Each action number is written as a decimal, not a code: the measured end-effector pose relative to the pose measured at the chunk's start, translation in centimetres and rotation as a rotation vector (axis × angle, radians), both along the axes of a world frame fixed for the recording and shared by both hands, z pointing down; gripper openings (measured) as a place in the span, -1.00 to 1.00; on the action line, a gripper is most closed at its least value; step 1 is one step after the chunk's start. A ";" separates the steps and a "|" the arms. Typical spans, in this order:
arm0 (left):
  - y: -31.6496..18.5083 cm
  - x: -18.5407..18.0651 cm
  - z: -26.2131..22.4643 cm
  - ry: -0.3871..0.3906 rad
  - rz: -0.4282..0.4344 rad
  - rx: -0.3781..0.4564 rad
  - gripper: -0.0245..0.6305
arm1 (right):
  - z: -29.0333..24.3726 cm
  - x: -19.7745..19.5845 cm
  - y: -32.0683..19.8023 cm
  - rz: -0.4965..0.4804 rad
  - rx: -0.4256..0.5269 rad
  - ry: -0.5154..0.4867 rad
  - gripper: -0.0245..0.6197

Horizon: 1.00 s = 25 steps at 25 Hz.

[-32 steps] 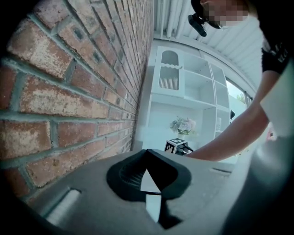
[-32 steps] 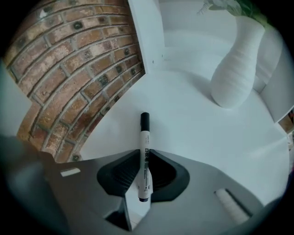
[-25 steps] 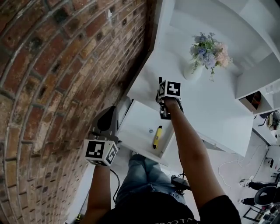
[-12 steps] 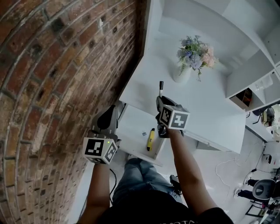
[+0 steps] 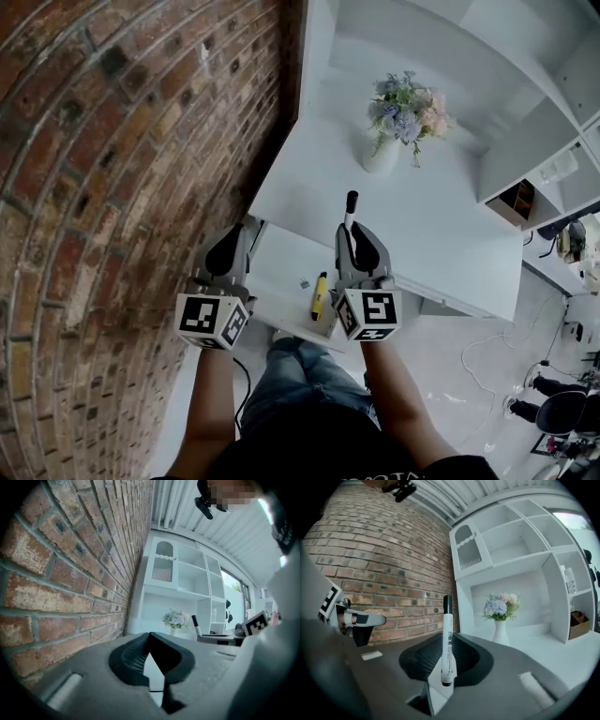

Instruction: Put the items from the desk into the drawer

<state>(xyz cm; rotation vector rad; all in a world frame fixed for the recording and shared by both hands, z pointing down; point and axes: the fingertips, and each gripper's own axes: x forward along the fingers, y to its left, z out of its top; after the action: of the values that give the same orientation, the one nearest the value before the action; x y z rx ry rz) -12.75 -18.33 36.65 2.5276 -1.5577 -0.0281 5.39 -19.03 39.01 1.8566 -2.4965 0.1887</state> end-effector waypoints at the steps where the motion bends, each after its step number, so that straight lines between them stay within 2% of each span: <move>1: 0.1 0.0 0.2 -0.001 -0.001 -0.002 -0.92 | -0.3 0.1 0.7 0.005 0.022 -0.002 -0.67; 3: 0.3 -0.1 0.6 -0.006 -0.002 -0.007 -0.92 | -0.1 0.2 1.7 0.022 0.016 -0.003 -0.68; 7: 0.5 -0.3 1.8 -0.020 -0.006 -0.026 -0.92 | 2.2 0.2 2.7 0.036 -0.066 0.009 -0.67; 16: 2.1 -1.6 6.2 -0.049 -0.011 -0.118 -0.92 | 10.8 -2.7 4.9 -0.035 -0.285 0.041 -0.67; 21: 2.8 -2.8 8.0 -0.063 -0.019 -0.157 -0.92 | 16.7 -5.6 6.0 -0.127 -0.458 0.053 -0.67; 25: 3.6 -3.7 9.2 -0.081 -0.014 -0.181 -0.92 | 22.7 -7.7 6.0 -0.184 -0.686 0.107 -0.67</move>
<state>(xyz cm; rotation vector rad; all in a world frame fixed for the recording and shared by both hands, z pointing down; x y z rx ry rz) -16.48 -14.70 45.80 2.4044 -1.5313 0.2064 -2.26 -13.00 61.73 1.3135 -2.1205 0.7950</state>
